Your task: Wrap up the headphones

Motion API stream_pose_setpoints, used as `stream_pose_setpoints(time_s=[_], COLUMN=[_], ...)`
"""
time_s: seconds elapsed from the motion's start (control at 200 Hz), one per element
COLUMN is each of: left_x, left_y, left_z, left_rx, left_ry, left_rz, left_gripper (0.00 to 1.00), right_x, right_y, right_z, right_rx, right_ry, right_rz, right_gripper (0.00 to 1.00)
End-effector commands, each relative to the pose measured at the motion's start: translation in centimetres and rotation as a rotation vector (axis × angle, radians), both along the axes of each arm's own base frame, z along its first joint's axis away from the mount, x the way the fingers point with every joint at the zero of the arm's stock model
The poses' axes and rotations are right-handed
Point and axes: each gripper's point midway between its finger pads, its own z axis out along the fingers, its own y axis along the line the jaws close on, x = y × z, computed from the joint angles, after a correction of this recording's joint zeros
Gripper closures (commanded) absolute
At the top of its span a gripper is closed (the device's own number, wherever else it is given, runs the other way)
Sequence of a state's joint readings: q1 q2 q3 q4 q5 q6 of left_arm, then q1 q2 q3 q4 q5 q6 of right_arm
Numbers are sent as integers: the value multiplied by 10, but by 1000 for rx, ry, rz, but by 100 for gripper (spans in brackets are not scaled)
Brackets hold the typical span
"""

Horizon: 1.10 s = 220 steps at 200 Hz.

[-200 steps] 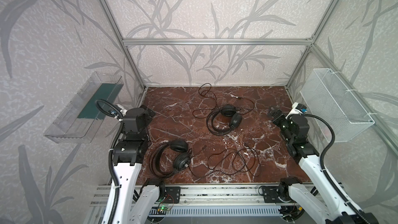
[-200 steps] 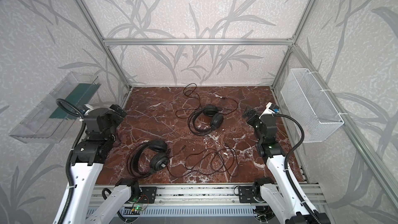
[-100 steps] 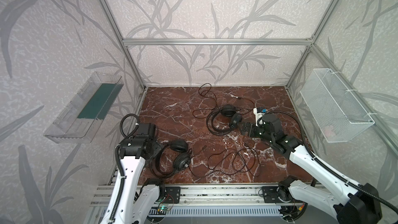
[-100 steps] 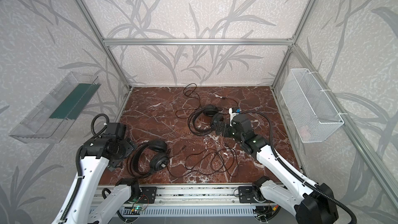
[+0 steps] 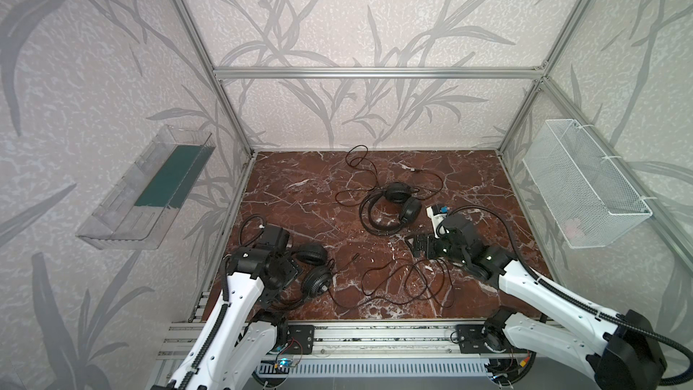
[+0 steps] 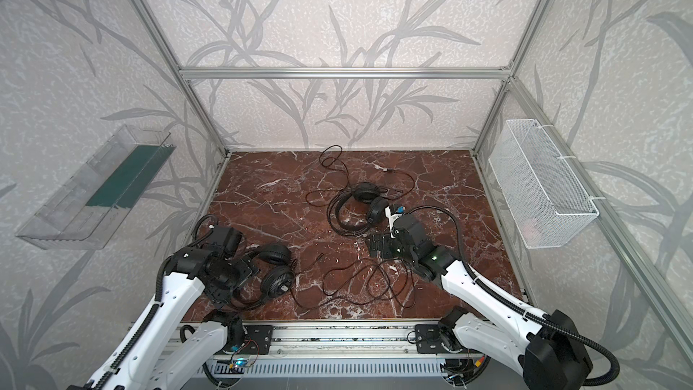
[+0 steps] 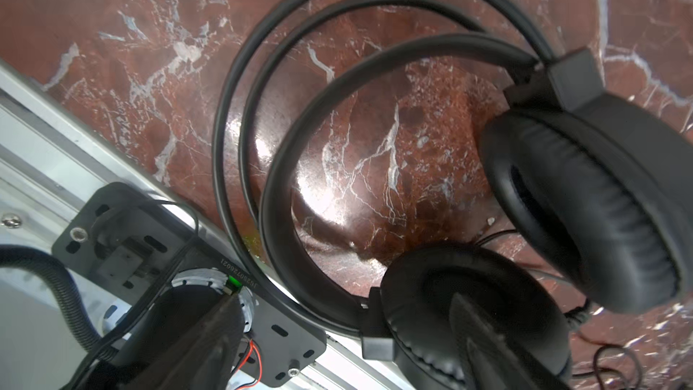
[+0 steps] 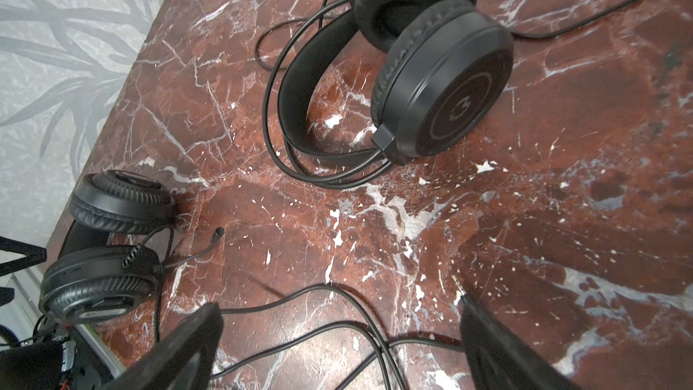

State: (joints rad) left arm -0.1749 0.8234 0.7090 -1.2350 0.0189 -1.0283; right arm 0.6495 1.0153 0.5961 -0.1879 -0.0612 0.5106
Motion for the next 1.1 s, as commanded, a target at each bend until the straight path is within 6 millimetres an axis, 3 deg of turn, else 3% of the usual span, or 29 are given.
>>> stream_pose_setpoints(time_s=[0.0, 0.08, 0.23, 0.545, 0.835, 1.095], left_x=[-18, -26, -34, -34, -30, -30], left_y=[6, 4, 11, -1, -12, -21], left_z=[-16, -28, -32, -58, -68, -74], left_rx=[48, 43, 76, 25, -24, -76], left_ry=[68, 97, 79, 114, 120, 119], left_rz=[87, 106, 175, 161, 139, 128], left_gripper=[10, 11, 12, 29, 35, 54], right_x=[-5, -8, -10, -13, -13, -14], right_y=[5, 8, 13, 23, 22, 22], right_z=[-4, -8, -13, -17, -17, -20], right_rx=[-11, -25, -37, -61, -82, -98], right_ry=[-3, 2, 12, 26, 23, 32], right_rz=[29, 47, 70, 107, 113, 116], right_gripper=[1, 1, 1, 1, 1, 1])
